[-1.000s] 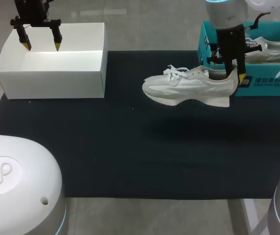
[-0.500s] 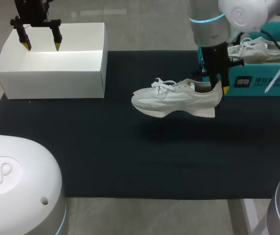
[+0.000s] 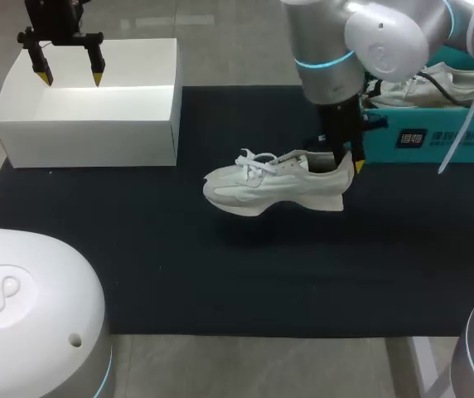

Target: Take the shoe out of the shoebox, open the shoe tongue, remove and reinsert the insole, then place the shoe into the shoebox

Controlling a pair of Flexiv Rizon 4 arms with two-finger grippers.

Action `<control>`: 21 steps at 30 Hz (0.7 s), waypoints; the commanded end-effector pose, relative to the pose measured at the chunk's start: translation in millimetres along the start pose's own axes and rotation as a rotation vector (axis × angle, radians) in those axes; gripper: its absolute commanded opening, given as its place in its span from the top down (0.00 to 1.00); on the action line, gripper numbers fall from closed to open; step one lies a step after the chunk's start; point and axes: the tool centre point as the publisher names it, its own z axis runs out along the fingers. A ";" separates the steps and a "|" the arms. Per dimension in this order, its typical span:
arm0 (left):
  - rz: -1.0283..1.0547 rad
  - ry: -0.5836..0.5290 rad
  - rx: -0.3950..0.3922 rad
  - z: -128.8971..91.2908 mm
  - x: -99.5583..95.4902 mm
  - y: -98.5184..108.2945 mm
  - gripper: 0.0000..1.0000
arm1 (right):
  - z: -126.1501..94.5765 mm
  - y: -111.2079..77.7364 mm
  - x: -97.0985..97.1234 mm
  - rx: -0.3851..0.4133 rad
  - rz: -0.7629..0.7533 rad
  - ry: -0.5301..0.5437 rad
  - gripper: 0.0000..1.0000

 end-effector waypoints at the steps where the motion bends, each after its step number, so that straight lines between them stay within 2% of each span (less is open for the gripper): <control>1: 0.000 -0.001 -0.001 -0.1 -0.2 0.1 0.00 | 10.6 -4.0 11.6 0.007 -0.008 -0.008 1.00; 9: 0.000 -0.001 -0.001 -0.1 -0.2 0.1 0.00 | 29.5 -11.0 27.9 0.033 0.003 -0.035 1.00; 21: 0.000 -0.001 -0.001 -0.1 -0.2 0.1 0.00 | 60.1 -11.1 37.3 0.078 0.021 -0.078 1.00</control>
